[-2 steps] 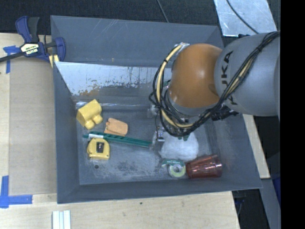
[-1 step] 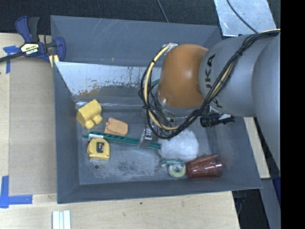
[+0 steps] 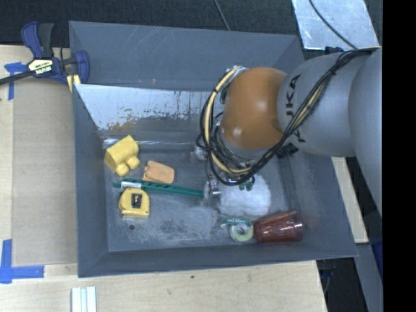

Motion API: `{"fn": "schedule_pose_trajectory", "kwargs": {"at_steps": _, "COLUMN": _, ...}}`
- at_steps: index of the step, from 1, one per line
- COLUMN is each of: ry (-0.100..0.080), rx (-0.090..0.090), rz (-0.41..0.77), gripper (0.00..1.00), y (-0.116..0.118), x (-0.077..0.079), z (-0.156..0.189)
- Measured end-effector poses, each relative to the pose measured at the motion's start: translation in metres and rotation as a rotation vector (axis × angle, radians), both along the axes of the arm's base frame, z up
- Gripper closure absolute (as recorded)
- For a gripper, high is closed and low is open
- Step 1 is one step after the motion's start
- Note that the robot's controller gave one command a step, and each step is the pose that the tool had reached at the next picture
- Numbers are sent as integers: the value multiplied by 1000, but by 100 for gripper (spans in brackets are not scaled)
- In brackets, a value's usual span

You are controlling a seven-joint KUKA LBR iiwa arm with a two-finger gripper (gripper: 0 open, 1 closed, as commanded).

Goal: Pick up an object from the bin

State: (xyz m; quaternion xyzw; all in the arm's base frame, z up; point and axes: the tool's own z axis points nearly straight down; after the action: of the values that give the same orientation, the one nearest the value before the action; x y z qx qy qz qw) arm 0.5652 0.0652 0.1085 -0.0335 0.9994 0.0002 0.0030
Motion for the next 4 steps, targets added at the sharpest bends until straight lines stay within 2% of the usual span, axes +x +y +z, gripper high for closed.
{"fn": "schedule_pose_trajectory", "kwargs": {"at_steps": 1, "ry": -1, "rx": 3, "rz": -190, "gripper": 0, "y": 8, "x": -9, "z": 88}}
{"fn": "schedule_pose_trajectory", "kwargs": {"at_steps": 2, "ry": -3, "rx": 3, "rz": -221, "gripper": 0, "y": 9, "x": -9, "z": 103}}
{"fn": "schedule_pose_trajectory", "kwargs": {"at_steps": 3, "ry": -5, "rx": 1, "rz": 39, "gripper": 0, "y": -10, "x": -3, "z": 128}}
{"fn": "schedule_pose_trajectory", "kwargs": {"at_steps": 4, "ry": -16, "rx": 7, "rz": -268, "gripper": 0, "y": 28, "x": 8, "z": 66}}
